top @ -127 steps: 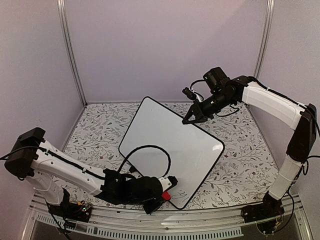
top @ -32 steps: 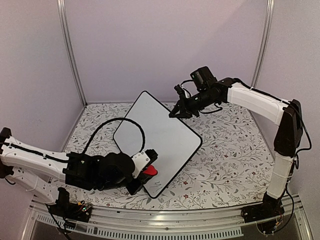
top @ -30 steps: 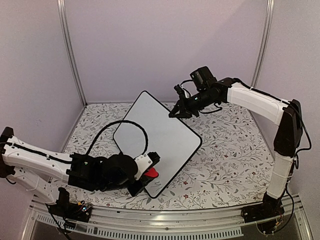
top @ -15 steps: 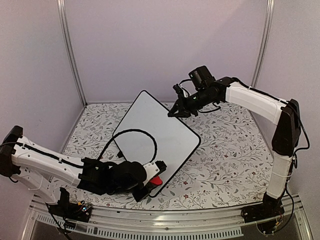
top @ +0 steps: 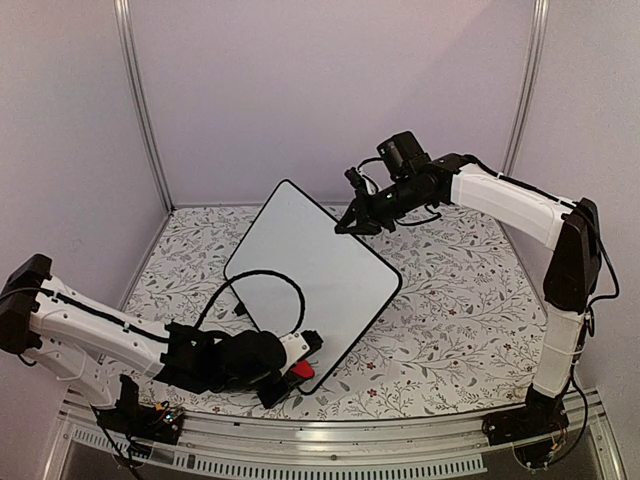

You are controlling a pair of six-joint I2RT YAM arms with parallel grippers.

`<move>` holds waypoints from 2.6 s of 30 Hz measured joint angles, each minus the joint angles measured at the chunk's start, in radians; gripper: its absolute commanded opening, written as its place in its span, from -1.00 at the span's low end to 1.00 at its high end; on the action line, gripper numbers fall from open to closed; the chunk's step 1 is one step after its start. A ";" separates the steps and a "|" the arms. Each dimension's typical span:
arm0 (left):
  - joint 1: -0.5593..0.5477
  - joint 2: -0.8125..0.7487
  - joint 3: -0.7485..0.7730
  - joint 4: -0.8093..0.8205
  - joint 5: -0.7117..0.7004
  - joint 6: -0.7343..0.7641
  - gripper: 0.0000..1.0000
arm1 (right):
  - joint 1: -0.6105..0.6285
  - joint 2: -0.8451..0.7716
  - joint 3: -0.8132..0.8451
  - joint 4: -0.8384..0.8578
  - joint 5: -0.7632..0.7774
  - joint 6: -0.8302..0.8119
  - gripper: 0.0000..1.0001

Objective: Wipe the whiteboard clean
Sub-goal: Erase the center of the whiteboard.

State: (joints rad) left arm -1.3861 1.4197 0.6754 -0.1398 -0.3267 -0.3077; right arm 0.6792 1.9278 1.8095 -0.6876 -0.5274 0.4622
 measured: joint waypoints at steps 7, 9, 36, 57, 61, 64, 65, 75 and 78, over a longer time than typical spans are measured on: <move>0.009 -0.014 -0.048 -0.004 0.010 -0.050 -1.00 | 0.001 0.000 0.001 0.000 -0.004 -0.003 -1.00; 0.010 -0.014 -0.055 -0.006 0.011 -0.061 -1.00 | 0.002 0.000 0.002 0.000 -0.005 -0.004 -1.00; 0.090 0.028 0.067 0.084 0.066 -0.016 -1.00 | 0.003 0.015 0.027 -0.009 -0.008 -0.019 -1.00; 0.077 0.011 -0.039 0.166 0.104 -0.156 -1.00 | 0.003 0.024 0.038 -0.010 -0.014 -0.037 -1.00; 0.066 0.011 -0.051 0.146 0.095 -0.190 -1.00 | 0.003 0.024 0.039 -0.010 -0.017 -0.037 -1.00; 0.060 0.005 -0.068 0.117 0.089 -0.218 -1.00 | 0.003 0.025 0.041 -0.011 -0.019 -0.038 -1.00; 0.058 0.003 -0.076 0.107 0.088 -0.226 -1.00 | 0.004 0.025 0.042 -0.011 -0.019 -0.038 -1.00; 0.051 -0.048 -0.127 0.008 0.071 -0.272 -1.00 | 0.006 0.026 0.045 -0.018 -0.019 -0.024 -1.00; 0.051 -0.096 -0.125 -0.017 0.045 -0.268 -1.00 | 0.006 0.028 0.045 -0.021 -0.014 -0.015 -1.00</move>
State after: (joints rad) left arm -1.3346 1.3235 0.5503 -0.1566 -0.2817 -0.5758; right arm 0.6849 1.9556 1.8542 -0.7082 -0.5411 0.4469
